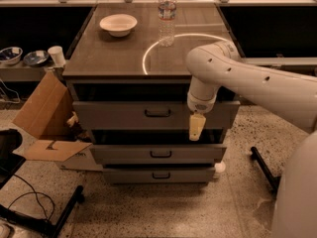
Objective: Open top drawer
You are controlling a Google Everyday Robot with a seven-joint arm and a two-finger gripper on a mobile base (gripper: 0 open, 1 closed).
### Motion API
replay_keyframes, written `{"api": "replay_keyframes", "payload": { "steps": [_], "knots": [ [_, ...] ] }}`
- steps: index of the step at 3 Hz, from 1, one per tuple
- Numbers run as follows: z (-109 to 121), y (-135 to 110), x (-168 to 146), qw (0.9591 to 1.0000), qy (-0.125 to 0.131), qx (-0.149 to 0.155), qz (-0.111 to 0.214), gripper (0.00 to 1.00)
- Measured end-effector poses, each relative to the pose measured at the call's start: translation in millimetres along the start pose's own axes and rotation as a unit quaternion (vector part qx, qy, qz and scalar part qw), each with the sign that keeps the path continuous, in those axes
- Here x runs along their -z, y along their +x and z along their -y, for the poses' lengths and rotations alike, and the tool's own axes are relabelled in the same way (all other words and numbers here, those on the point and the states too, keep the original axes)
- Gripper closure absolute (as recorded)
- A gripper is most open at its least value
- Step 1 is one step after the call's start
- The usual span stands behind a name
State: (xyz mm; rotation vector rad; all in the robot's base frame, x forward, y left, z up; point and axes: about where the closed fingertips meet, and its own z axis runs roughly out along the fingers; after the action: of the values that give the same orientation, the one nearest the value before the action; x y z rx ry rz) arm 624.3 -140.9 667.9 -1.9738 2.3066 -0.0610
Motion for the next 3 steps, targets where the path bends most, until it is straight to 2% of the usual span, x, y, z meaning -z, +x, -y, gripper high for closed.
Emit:
{"api": "replay_keyframes", "payload": {
  "steps": [1, 3],
  "knots": [
    [-20.4, 22.5, 4.4, 0.9996, -0.008, -0.027, -0.005, 0.41],
    [-23.4, 24.6, 11.7, 0.9995, -0.01, -0.03, -0.006, 0.87]
  ]
}}
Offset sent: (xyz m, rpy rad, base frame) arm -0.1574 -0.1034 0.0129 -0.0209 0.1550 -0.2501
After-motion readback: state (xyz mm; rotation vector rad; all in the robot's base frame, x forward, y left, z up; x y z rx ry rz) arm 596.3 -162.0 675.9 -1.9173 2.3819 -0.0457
